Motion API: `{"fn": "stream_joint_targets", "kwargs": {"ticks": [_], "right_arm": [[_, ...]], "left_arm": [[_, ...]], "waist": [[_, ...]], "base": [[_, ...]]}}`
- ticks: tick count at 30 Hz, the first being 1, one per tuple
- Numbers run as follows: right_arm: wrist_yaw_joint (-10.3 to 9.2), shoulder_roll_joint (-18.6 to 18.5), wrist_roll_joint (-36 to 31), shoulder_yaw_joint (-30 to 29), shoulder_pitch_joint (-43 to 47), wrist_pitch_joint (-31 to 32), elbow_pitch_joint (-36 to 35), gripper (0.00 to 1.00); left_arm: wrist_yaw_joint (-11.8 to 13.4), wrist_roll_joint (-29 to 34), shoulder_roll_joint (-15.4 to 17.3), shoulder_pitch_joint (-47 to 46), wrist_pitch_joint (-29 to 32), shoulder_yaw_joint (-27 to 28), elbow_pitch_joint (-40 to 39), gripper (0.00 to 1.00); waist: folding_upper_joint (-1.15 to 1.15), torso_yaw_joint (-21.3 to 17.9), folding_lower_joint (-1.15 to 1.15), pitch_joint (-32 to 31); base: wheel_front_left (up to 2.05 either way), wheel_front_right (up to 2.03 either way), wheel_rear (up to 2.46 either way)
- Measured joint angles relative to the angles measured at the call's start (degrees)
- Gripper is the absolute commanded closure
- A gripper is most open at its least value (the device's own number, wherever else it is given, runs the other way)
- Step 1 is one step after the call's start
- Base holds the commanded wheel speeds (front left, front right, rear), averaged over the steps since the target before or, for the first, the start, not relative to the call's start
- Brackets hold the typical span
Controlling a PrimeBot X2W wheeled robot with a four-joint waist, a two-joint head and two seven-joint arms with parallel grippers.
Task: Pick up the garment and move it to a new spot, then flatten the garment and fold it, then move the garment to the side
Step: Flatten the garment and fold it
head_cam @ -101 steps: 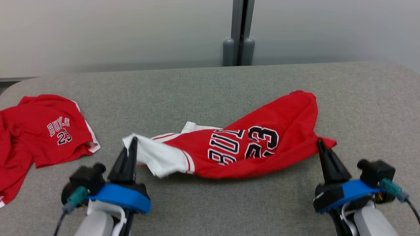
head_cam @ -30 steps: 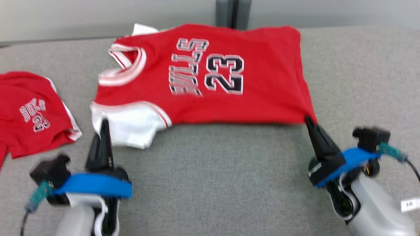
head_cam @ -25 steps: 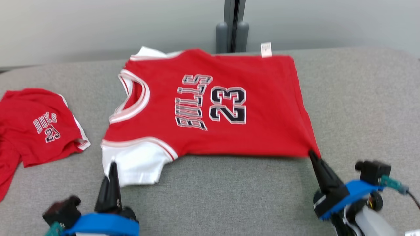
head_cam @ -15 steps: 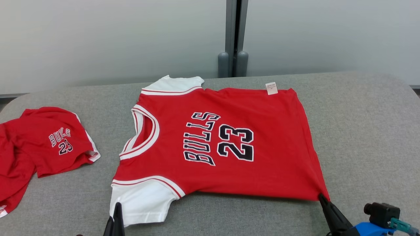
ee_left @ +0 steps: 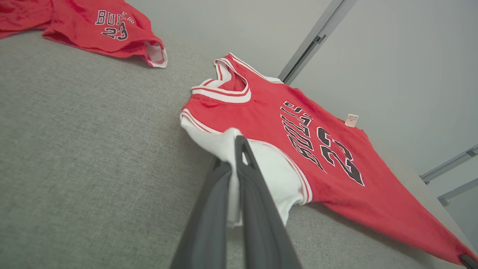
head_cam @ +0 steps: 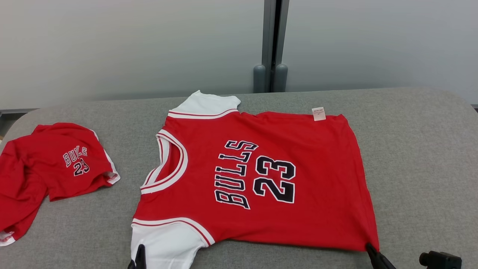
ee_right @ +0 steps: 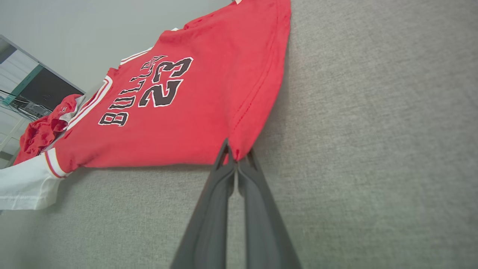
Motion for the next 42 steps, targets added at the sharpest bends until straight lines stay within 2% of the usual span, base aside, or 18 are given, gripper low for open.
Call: {"fn": "stream_joint_targets", "kwargs": {"ticks": [12,21,33,42], "right_arm": [[0.0,2.0,-0.6,-3.7,-0.3,5.2,-3.0,1.0],[0.0,2.6,-0.6,-3.0,-5.6,8.7,-3.1,1.0],[0.0,2.9,-1.1,-1.8,-15.0,10.3,1.1,1.0],[0.0,2.8,-1.0,-0.5,-22.8,8.6,7.1,1.0]], "left_arm": [[-1.7,1.4,3.5,-6.6,0.9,-1.1,2.4,1.0],[-3.1,2.5,5.0,-14.4,2.0,-3.5,6.4,1.0],[-4.0,2.5,7.9,-27.7,2.1,-4.7,14.5,1.0],[-4.2,2.2,9.7,-36.7,2.0,-7.3,22.0,1.0]], "waist": [[0.0,-0.6,0.0,0.3],[0.0,-1.6,0.0,2.6],[0.0,-3.2,0.01,7.5],[0.0,-4.2,0.01,10.8]], "base": [[0.0,0.0,0.0],[0.0,0.0,0.0],[0.0,0.0,0.0],[0.0,0.0,0.0]]}}
